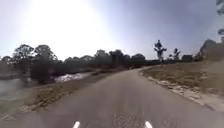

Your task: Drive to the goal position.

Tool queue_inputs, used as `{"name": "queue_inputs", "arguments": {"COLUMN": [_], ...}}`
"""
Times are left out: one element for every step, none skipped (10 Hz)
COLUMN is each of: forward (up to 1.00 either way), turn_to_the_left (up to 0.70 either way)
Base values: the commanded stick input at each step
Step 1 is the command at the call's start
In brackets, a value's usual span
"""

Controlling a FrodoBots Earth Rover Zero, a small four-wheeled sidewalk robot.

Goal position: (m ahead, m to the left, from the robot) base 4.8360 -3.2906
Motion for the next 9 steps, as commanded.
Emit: {"name": "queue_inputs", "arguments": {"forward": [1.00, 1.00, 1.00, 1.00, 1.00, 1.00, 1.00, 1.00, 1.00], "turn_to_the_left": [0.00, 0.00, 0.00, 0.00, 0.00, 0.00, 0.00, 0.00, 0.00]}}
